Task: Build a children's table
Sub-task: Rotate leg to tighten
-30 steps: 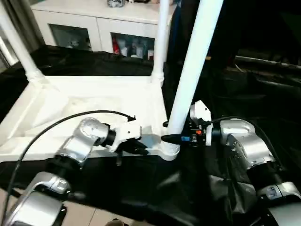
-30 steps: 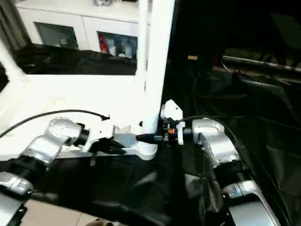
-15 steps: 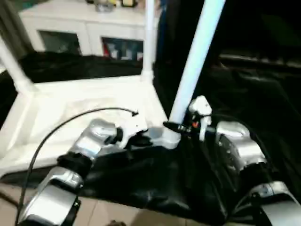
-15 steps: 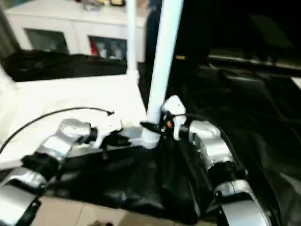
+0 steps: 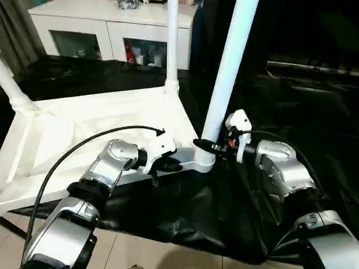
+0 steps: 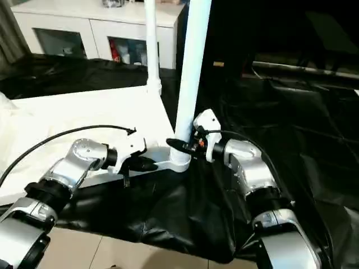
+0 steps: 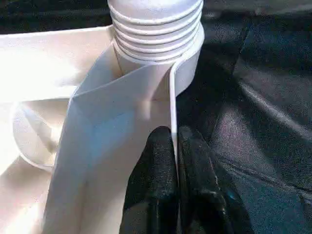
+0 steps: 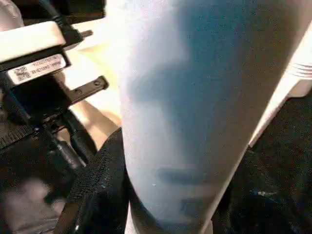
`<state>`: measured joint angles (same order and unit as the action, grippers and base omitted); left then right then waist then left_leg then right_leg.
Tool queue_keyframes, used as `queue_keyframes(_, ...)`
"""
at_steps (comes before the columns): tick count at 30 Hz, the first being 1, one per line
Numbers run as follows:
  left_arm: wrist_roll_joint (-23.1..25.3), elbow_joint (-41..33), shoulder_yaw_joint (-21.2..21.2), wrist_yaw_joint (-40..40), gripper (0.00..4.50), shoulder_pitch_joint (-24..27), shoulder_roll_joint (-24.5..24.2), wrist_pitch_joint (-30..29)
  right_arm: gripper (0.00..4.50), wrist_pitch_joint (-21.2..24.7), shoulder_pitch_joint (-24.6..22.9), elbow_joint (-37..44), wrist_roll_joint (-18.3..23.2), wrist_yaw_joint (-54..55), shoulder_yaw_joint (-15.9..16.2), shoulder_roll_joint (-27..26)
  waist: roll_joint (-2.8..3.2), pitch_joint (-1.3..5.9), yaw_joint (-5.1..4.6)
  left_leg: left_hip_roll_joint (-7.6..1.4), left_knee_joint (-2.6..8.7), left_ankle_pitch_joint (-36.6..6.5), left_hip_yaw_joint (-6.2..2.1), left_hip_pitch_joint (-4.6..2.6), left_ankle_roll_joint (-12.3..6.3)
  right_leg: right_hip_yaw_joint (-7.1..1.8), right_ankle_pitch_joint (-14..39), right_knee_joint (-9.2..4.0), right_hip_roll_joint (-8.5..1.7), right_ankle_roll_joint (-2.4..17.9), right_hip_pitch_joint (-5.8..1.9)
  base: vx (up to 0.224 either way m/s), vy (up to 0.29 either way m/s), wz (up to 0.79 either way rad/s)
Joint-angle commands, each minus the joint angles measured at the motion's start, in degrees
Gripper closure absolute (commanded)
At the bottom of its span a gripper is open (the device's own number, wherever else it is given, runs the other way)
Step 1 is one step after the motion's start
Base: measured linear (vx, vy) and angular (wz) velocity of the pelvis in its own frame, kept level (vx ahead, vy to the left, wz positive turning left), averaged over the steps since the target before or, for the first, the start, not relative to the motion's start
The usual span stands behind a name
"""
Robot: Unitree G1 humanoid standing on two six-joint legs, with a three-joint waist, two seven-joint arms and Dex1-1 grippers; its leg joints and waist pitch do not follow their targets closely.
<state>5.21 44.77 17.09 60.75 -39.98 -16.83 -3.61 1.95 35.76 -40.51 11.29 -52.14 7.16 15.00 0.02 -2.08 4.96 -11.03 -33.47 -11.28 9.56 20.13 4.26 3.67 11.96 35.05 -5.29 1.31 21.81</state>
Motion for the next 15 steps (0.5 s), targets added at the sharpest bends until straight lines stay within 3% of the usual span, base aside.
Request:
queue_keyframes(1, -1.35, -1.86, -1.94, -1.85, 4.5, -2.28, 0.9, -0.98, 2.64, 4.98, -3.04, -9.58, -5.91, 8.17, 0.82, 0.82, 0.3, 2.15, -0.39, -2.28, 5.35, -18.02, -0.66, -0.29, 0.57, -2.46, 19.2, -5.27, -3.46, 9.43, -1.42, 0.0, 0.0, 0.0)
queue_keyframes(3, -1.13, -0.75, -2.37, -4.32, 4.5, -2.97, 1.99, -1.79, 2.64, 5.65, -2.18, -11.05, -5.94, 11.67, -0.03, 0.1, 0.26, 2.2, -0.5, -2.2, 5.32, -18.55, -0.62, -0.45, 1.0, -2.52, 19.45, -5.46, -3.43, 9.18, -1.27, 0.0, 0.0, 0.0)
queue_keyframes(5, -0.01, 4.18, -3.75, -15.33, 4.5, -6.44, 7.44, -6.34, 2.64, 7.09, 1.57, -16.87, -5.29, 24.0, -3.29, -2.87, 0.18, 2.1, -0.66, -2.09, 5.31, -18.67, -0.62, -0.44, 1.61, -2.52, 19.7, -5.34, -3.35, 9.3, -1.12, 0.0, 0.0, 0.0)
queue_keyframes(6, -0.01, 4.18, -3.75, -15.33, 4.5, -6.44, 7.44, -6.34, 2.64, 7.09, 1.57, -16.87, -5.29, 24.0, -3.29, -2.87, -0.2, 2.15, -0.97, -2.07, 5.32, -18.78, -0.45, -0.5, 1.77, -2.58, 19.91, -5.41, -3.19, 9.23, -1.11, 0.0, 0.0, 0.0)
queue_keyframes(7, 0.04, 5.57, -4.31, -18.57, 4.5, -7.63, 9.11, -8.29, 2.64, 6.94, 2.69, -18.28, -5.21, 27.17, -3.91, -3.67, -0.08, 2.2, -0.73, -1.99, 5.23, -19.06, -0.53, -0.72, 1.77, -2.54, 20.94, -5.64, -3.35, 8.82, -1.06, 0.0, 0.0, 0.0)
queue_keyframes(8, 0.15, 7.39, -5.12, -23.14, 4.5, -9.26, 11.24, -10.99, 2.64, 6.82, 4.21, -20.06, -5.04, 31.66, -4.74, -4.77, -0.14, 2.15, -0.79, -1.97, 5.18, -18.42, -0.5, -0.44, 1.71, -2.63, 20.25, -5.57, -3.44, 8.88, -1.02, 0.0, 0.0, 0.0)
queue_keyframes(11, 0.33, 9.13, -5.61, -28.54, 4.5, -11.03, 14.6, -13.68, 2.64, 6.64, 6.65, -22.95, -4.23, 38.23, -6.03, -6.7, -0.5, 2.39, -0.56, -1.9, 5.08, -15.49, -0.43, -0.09, 0.9, -2.54, 15.18, -5.25, -3.31, 9.33, -1.49, 0.0, 0.0, 0.0)
queue_keyframes(15, 0.01, 9.05, -5.61, -30.17, 4.5, -11.54, 17.41, -15.42, 2.64, 6.93, 8.63, -25.15, -3.82, 42.35, -6.65, -8.5, -0.43, 2.69, -0.39, -1.78, 4.71, -11.15, -0.26, 0.15, -0.47, -2.45, 7.34, -4.52, -3.12, 10.88, -1.89, 0.0, 0.0, 0.0)
